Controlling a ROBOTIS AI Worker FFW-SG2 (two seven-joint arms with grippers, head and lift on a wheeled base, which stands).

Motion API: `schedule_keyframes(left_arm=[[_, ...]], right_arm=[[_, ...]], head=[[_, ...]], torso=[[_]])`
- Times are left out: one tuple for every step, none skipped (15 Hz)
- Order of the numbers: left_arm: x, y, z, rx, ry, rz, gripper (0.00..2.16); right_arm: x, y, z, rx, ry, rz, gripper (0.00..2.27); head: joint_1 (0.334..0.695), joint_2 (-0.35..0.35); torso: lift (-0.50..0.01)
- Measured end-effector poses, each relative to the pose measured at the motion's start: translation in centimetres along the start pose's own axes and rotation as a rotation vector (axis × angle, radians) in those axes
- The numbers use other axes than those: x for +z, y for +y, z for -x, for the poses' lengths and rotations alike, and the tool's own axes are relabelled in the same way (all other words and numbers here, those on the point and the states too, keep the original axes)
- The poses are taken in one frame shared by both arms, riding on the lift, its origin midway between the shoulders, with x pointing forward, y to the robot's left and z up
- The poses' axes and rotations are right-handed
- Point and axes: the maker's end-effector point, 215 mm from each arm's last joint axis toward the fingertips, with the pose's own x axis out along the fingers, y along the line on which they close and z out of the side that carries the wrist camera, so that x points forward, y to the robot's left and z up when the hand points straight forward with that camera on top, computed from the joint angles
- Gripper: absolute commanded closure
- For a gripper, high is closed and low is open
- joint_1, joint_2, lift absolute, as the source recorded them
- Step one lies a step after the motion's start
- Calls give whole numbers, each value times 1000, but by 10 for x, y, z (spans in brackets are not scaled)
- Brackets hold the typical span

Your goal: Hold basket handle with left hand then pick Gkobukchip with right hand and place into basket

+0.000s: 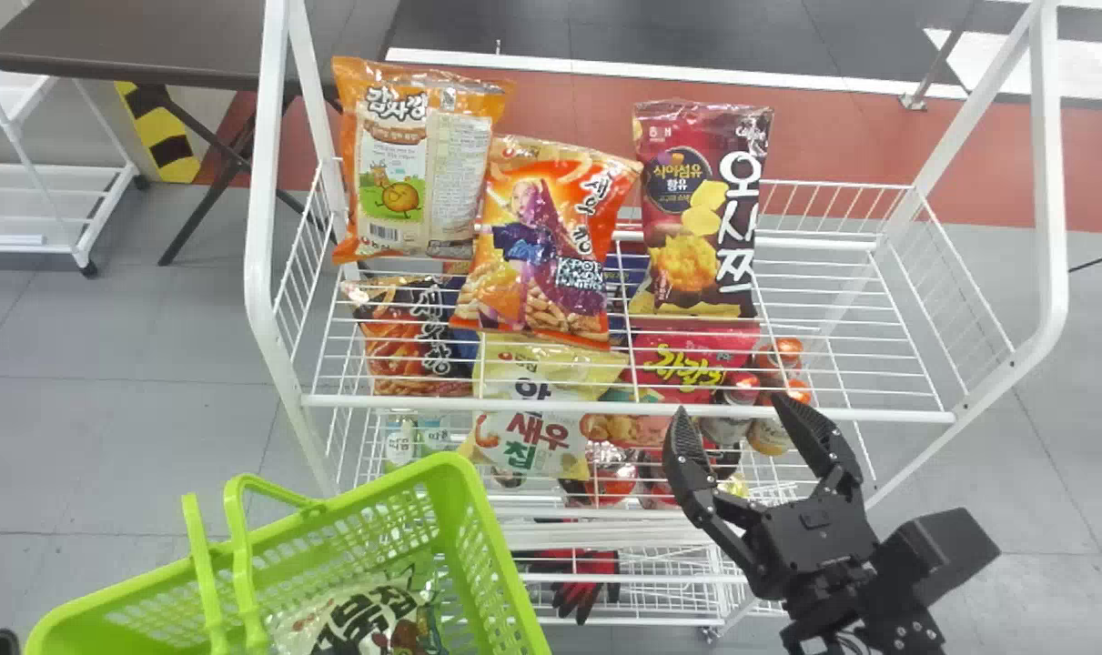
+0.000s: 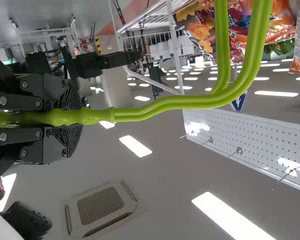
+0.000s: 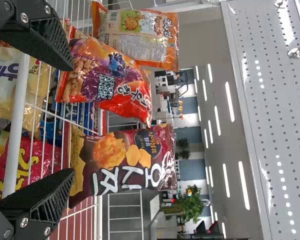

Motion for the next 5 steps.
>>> schedule_keyframes(left_arm=[[1, 0, 0, 2, 1, 0, 2152], [1, 1, 0, 3, 1, -1, 2152], [2, 2, -1, 3, 1, 0, 2152], [2, 2, -1, 2, 1, 1, 2152], [2, 3, -2, 2, 1, 1, 2152]], right_arm=[[1, 0, 0, 1, -1, 0, 87], [1, 1, -1, 0, 0, -1, 87], [0, 1, -1, 0, 2, -3, 87], [0, 1, -1, -1, 3, -7, 83], [0, 1, -1, -1, 3, -9, 87]], head=[[695, -92], [695, -91], [695, -90], [695, -91], [695, -91]], torso=[[0], [0], [0], [0], [0]])
